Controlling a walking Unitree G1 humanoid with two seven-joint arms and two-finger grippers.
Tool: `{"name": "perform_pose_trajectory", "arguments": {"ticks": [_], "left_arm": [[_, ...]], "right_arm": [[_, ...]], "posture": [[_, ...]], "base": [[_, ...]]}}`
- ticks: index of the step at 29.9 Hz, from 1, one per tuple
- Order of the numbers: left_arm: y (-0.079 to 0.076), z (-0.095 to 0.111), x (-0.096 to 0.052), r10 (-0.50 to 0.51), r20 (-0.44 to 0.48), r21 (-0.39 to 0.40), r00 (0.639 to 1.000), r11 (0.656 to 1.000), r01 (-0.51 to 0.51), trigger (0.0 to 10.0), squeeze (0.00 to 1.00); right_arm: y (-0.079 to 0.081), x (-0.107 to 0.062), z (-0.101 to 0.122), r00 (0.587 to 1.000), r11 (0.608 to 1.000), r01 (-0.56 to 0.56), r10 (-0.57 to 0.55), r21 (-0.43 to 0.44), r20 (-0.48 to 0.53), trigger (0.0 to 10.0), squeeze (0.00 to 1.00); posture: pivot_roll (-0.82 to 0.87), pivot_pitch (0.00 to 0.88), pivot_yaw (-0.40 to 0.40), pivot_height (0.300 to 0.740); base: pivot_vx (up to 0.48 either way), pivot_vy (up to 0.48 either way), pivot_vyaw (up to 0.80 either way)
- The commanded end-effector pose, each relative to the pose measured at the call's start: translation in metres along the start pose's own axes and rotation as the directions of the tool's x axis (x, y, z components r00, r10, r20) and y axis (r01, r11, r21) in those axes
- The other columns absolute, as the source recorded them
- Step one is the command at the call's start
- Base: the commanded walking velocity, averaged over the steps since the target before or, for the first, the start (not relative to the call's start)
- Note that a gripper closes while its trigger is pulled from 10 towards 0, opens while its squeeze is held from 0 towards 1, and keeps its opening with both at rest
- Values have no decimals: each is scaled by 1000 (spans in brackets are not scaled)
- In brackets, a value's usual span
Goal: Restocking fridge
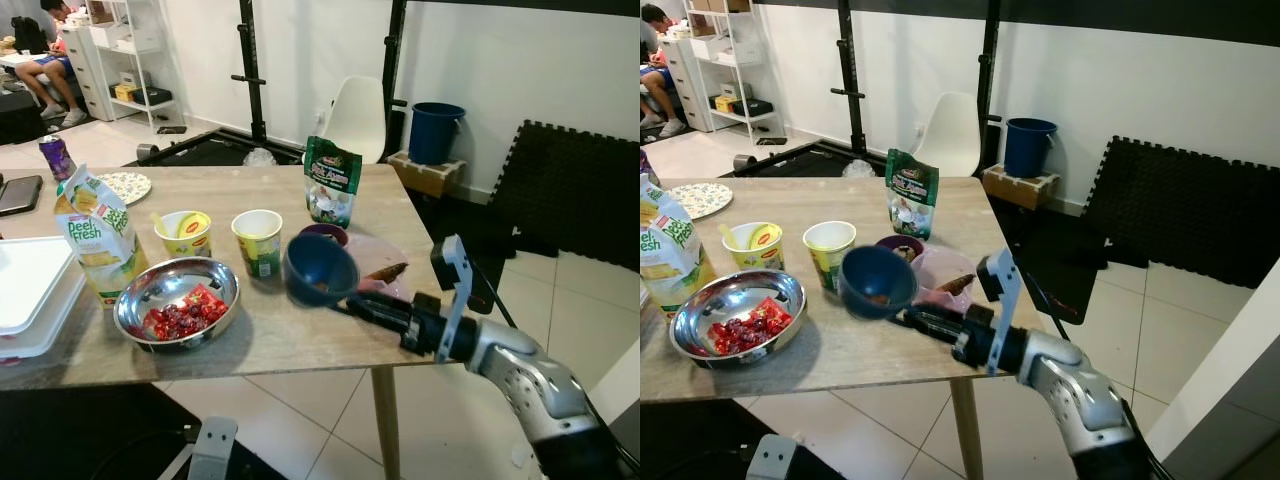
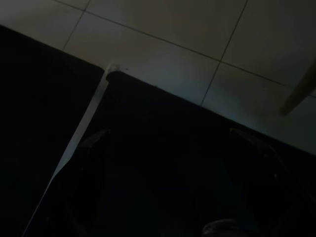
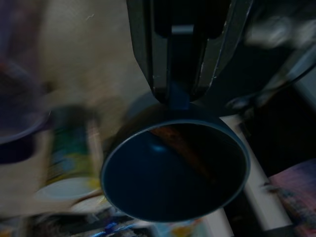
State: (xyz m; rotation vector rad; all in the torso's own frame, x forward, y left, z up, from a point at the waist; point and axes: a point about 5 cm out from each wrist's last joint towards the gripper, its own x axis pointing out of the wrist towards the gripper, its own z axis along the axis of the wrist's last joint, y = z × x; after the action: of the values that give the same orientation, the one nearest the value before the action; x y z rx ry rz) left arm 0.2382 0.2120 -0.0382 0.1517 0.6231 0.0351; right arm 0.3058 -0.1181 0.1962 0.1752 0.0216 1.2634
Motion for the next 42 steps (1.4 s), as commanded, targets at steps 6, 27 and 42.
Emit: {"name": "perform_pose_trajectory", "arguments": {"ticks": [6, 27, 42], "left_arm": [[3, -5, -1, -5, -25, 22, 1000, 1000, 6, 10000, 0], [3, -8, -2, 4, -34, 17, 999, 1000, -3, 10000, 0], [2, -18, -5, 23, -75, 1, 997, 1000, -23, 10000, 0]], "right_arm": [[25, -22, -21, 975, 982, -151, 168, 117, -144, 0, 0], [-17, -98, -169, 591, 800, 594, -507, -86, -628, 0, 0], [-18, -127, -208, 203, 302, 947, -824, -109, -529, 0, 0]], "posture": [[-43, 79, 4, 740], [-28, 72, 3, 740], [-27, 70, -4, 740]], "base": [[0, 0, 0], [0, 0, 0], [0, 0, 0]]}}
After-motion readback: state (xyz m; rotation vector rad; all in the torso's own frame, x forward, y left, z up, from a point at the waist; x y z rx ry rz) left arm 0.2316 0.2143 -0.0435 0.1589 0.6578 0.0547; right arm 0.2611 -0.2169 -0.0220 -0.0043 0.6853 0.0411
